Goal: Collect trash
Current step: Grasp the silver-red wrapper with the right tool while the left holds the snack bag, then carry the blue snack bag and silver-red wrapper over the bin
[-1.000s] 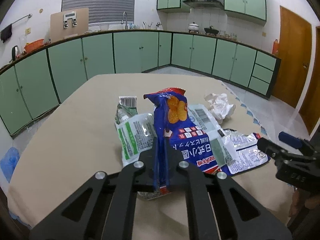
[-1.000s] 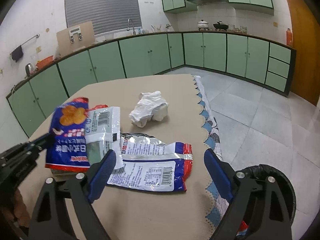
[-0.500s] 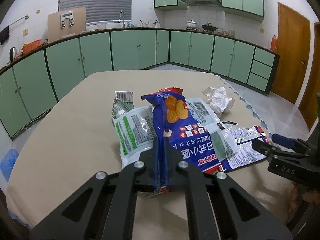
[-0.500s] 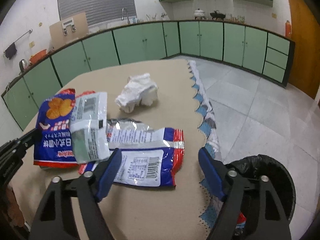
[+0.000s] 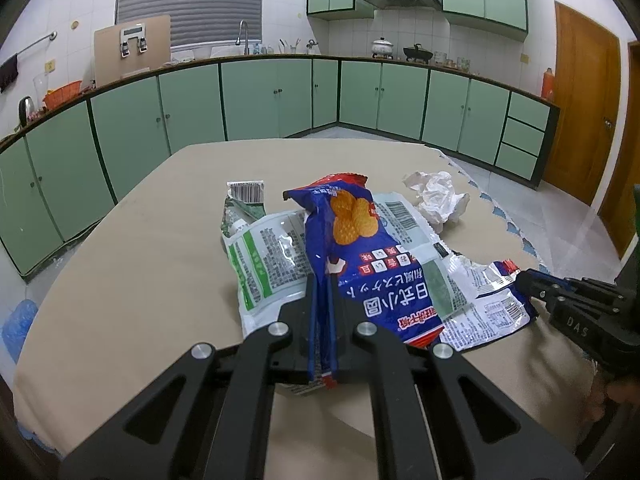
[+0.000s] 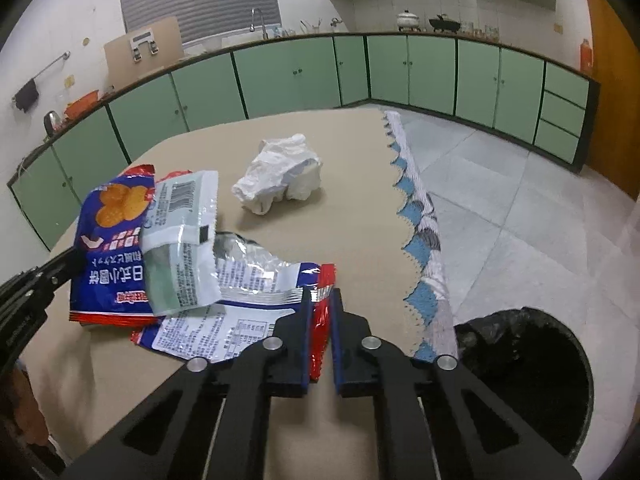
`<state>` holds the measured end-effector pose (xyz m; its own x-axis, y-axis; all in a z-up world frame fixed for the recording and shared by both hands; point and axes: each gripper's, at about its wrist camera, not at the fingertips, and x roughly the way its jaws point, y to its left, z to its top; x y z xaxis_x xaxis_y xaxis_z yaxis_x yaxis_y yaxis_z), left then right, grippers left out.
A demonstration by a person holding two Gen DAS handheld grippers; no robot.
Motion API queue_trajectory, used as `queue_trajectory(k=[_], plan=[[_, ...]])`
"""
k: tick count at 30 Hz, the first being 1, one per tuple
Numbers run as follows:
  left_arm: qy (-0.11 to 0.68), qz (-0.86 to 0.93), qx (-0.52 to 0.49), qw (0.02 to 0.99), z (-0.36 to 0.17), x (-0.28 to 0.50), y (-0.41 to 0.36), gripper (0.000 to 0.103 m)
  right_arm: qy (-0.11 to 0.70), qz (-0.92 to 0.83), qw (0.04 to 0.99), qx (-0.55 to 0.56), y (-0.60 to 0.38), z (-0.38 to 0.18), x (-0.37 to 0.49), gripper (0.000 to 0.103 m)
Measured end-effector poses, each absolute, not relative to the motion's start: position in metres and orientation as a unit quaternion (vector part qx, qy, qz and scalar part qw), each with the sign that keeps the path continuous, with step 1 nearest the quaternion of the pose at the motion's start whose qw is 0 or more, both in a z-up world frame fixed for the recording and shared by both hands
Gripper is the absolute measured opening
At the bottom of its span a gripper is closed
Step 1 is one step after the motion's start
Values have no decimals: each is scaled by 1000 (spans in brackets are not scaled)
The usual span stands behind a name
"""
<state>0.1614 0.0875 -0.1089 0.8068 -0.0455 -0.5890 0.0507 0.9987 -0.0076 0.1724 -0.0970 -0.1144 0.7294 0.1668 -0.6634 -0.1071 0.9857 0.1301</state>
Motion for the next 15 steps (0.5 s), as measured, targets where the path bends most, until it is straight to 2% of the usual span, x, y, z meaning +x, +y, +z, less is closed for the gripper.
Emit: queue_trajectory(k=[15], plan=[[284,-40,9,958,-88,151,73,3,285,65,956,29,-112,-49,144,4]])
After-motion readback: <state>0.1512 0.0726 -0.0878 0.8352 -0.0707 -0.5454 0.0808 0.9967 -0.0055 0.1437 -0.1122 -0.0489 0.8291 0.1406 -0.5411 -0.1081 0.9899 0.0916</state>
